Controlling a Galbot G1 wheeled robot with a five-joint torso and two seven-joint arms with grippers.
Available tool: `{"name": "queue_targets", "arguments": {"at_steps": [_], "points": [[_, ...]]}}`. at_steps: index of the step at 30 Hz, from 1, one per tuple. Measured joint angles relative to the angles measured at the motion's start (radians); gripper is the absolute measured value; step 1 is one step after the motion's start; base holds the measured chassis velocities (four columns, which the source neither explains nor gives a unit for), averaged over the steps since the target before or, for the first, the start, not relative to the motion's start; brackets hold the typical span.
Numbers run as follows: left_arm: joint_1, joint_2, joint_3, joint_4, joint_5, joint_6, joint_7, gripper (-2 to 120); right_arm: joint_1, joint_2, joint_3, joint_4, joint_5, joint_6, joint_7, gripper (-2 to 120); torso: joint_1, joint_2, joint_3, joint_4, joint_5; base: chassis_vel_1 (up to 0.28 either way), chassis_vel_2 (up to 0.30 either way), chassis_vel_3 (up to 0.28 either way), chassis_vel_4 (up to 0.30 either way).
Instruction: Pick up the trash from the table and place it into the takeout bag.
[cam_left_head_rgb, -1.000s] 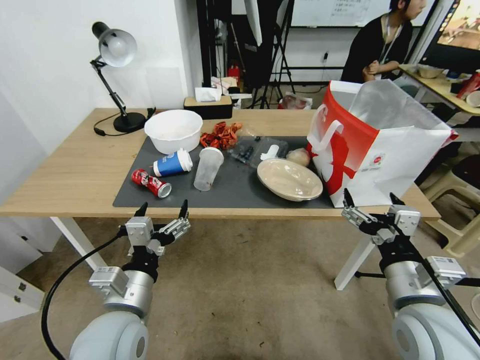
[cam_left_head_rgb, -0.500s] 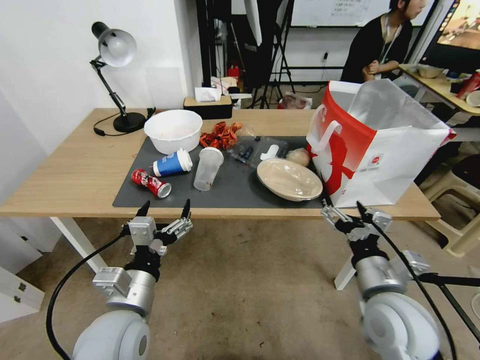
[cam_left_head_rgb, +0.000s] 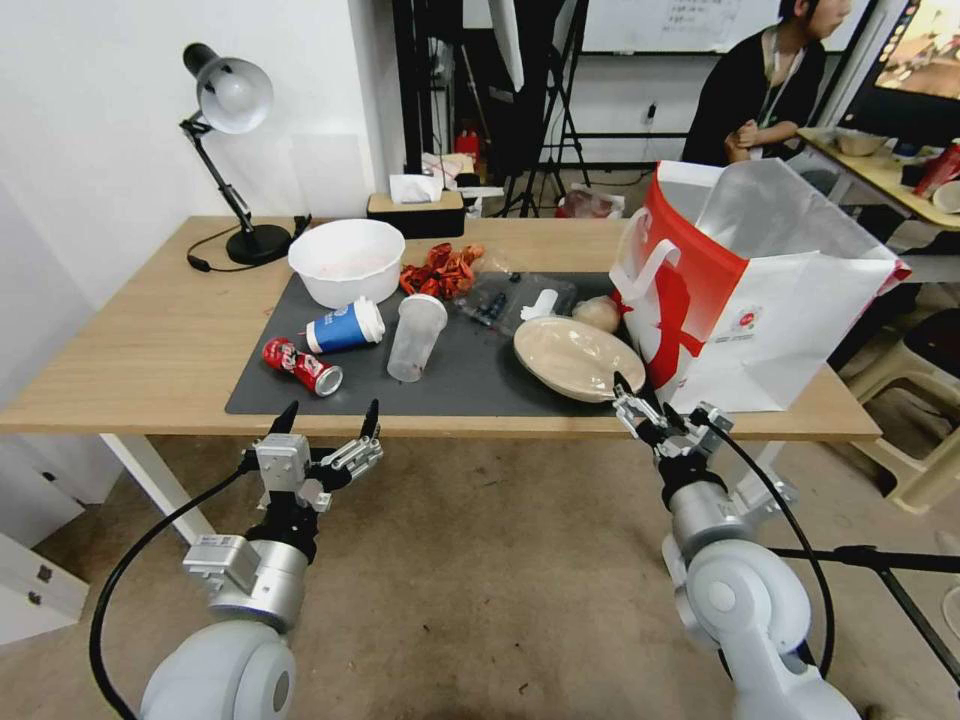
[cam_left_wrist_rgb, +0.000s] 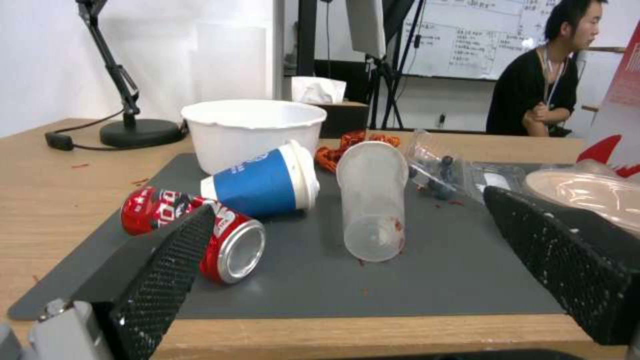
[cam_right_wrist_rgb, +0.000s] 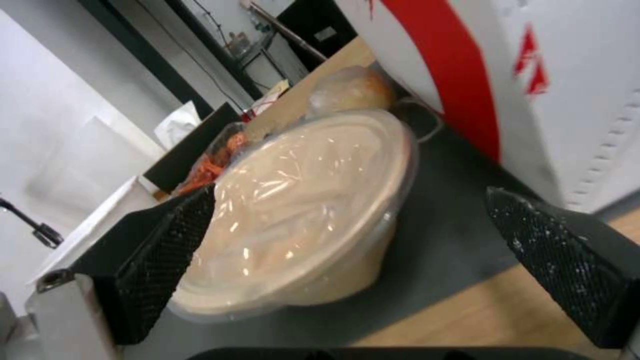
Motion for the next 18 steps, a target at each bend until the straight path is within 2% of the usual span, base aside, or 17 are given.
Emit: {"name": "queue_targets", "arguments": {"at_steps": [3, 7, 8, 11, 15, 18], "points": [[-0.001, 0.000, 0.000, 0.003, 0.000, -0.002, 0.001, 100, 0.014, 0.000, -0.003, -0.011, 0.010, -0.004, 0.007, 100, 0.000, 0.000, 0.000, 0.0000, 0.0000, 0.000, 0.000, 0.000, 0.000], [-0.003, -0.001, 0.001, 0.012, 0.001, -0.012, 0.004, 100, 0.041, 0.001, -0.009, -0.036, 0.033, -0.011, 0.026, 84, 0.000, 0.000, 0.000, -0.0001, 0.0000, 0.000, 0.000, 0.000, 0.000], [-0.003, -0.001, 0.001, 0.012, 0.001, -0.012, 0.004, 100, 0.041, 0.001, -0.009, -0.036, 0.033, -0.011, 0.026, 84, 0.000, 0.000, 0.000, -0.0001, 0.0000, 0.000, 0.000, 0.000, 0.000], [-0.003, -0.002, 0.001, 0.015, 0.003, -0.017, 0.009, 100, 0.051, 0.001, -0.019, -0.051, 0.043, -0.018, 0.036, 69, 0.000, 0.000, 0.000, -0.0001, 0.0000, 0.000, 0.000, 0.000, 0.000], [-0.003, -0.003, 0.002, 0.016, 0.004, -0.019, 0.011, 100, 0.057, 0.005, -0.025, -0.059, 0.048, -0.021, 0.045, 61, 0.000, 0.000, 0.000, 0.0000, 0.0001, 0.000, 0.000, 0.000, 0.000], [-0.002, -0.003, 0.002, 0.016, 0.005, -0.025, 0.015, 100, 0.064, 0.009, -0.031, -0.061, 0.056, -0.025, 0.058, 44, 0.000, 0.000, 0.000, 0.0000, 0.0000, 0.000, 0.000, 0.000, 0.000]]}}
